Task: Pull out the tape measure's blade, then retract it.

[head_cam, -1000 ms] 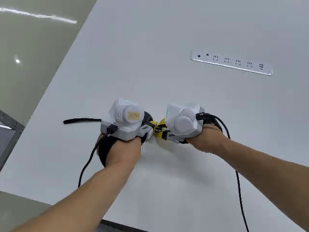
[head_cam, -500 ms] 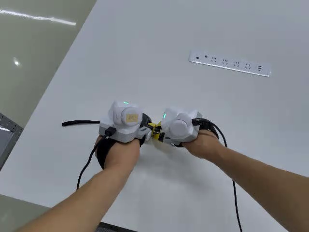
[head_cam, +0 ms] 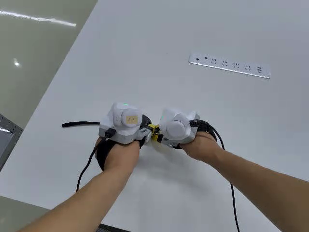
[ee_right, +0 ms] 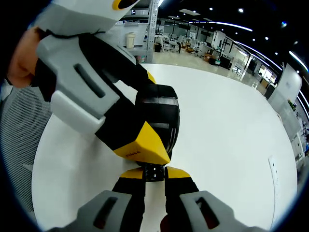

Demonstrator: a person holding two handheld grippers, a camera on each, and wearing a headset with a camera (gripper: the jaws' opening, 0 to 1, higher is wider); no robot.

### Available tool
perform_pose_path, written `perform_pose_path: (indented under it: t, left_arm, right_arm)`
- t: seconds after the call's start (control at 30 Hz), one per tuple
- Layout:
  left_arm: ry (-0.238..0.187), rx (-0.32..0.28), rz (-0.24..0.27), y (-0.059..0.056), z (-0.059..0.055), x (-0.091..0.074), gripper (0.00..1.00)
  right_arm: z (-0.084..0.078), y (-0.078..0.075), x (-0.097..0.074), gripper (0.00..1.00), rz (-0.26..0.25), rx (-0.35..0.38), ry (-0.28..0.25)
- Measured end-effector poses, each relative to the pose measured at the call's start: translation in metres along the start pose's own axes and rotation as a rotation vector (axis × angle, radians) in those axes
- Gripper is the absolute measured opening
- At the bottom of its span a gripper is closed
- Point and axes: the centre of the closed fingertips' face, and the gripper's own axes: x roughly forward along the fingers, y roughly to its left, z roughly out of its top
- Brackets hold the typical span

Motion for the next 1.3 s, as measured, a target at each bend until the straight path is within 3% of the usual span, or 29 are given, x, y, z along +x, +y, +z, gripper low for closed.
perform_pose_path:
  t: [0.1,0.23,0.33,0.4,0.93,1.3]
  left_arm:
    - [0.001,-0.002,0.000,0.0001,-0.0001,0.0001,0.57]
    - [0.000,-0.003,0.000,0.0000,0.0000,0.0002,0.57]
    - [-0.001,-0.003,0.001,0.0001,0.0000,0.0001,0.57]
    - [-0.001,-0.001,-0.001,0.0002,0.0000,0.0003,0.57]
    - [-0.006,0.001,0.005,0.0002,0.0005,0.0004,0.58]
    - [-0.008,-0.003,0.005,0.0003,0.0015,0.0008,0.59]
  right_arm:
    - [0.0008,0.0005,0.0010,0.15,-0.001,-0.010,0.045]
    - [-0.0003,-0.0013,0.0013,0.15,0.014,0.001,0.066]
    - [-0.0004,-0.0005,0.0011,0.15,0.019,0.008,0.065]
    - [0.0004,0.0004,0.0014,0.15,0.013,-0.025,0.064]
    - [-0.0003,0.0003,0.0000,0.16,0.020,-0.006,0.031]
    - [-0.0004,0.0004,-0.0004,0.17,0.016,-0.008,0.036]
